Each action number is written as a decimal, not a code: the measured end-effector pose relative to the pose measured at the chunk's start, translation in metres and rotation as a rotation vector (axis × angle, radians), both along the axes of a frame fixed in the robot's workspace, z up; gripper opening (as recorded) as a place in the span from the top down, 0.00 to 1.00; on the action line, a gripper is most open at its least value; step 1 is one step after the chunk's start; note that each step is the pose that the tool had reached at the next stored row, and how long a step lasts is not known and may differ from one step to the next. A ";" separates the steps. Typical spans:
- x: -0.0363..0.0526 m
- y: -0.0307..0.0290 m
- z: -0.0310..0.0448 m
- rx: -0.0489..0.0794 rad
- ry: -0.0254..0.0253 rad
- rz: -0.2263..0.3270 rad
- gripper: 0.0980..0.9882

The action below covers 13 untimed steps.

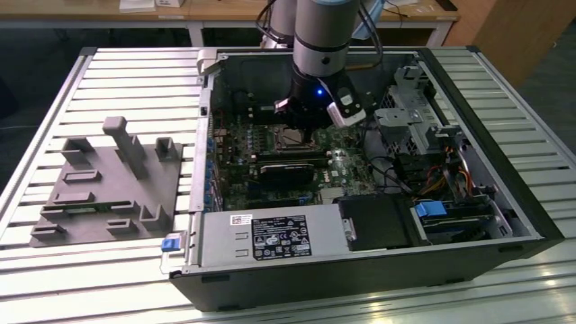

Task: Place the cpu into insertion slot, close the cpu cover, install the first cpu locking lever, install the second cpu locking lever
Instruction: 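Install the second cpu locking lever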

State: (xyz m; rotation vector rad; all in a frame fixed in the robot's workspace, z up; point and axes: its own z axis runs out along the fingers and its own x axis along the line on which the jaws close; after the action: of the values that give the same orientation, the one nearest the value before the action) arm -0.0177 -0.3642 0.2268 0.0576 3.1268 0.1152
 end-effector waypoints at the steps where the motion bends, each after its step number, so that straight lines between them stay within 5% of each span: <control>1: 0.0000 -0.0014 0.0000 0.000 0.0000 0.000 0.98; 6: -0.0053 -0.0036 0.0000 0.000 0.0000 0.000 0.98; 13: -0.0237 -0.0042 -0.0001 0.000 -0.0001 0.000 0.98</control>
State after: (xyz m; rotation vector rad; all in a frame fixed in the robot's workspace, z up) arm -0.0414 -0.3684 0.2267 0.0575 3.1267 0.1151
